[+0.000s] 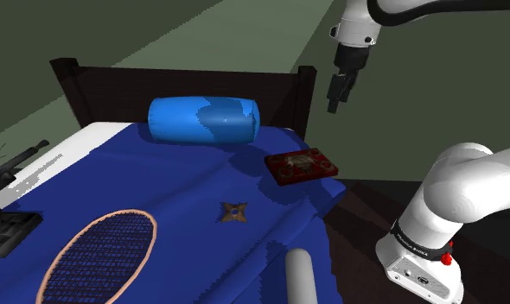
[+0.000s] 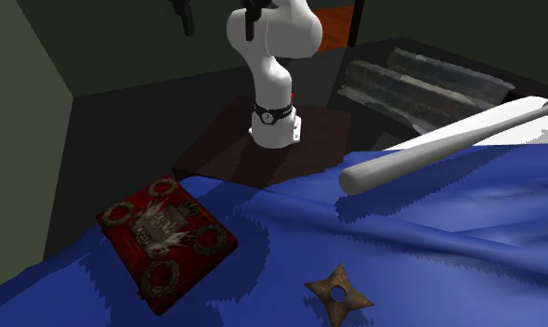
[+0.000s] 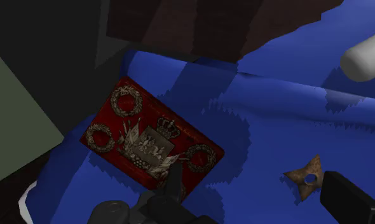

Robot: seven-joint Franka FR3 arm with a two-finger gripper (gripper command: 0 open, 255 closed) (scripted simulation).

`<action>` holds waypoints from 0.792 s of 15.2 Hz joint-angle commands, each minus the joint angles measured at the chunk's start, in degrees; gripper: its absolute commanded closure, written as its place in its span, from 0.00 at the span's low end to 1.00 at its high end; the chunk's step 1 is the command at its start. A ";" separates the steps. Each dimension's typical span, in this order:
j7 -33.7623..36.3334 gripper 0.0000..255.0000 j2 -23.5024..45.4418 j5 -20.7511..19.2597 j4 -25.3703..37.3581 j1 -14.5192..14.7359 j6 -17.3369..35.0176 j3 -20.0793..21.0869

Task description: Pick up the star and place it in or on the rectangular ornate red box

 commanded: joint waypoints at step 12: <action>-3.18 0.00 16.10 2.28 -4.44 5.00 20.07 4.58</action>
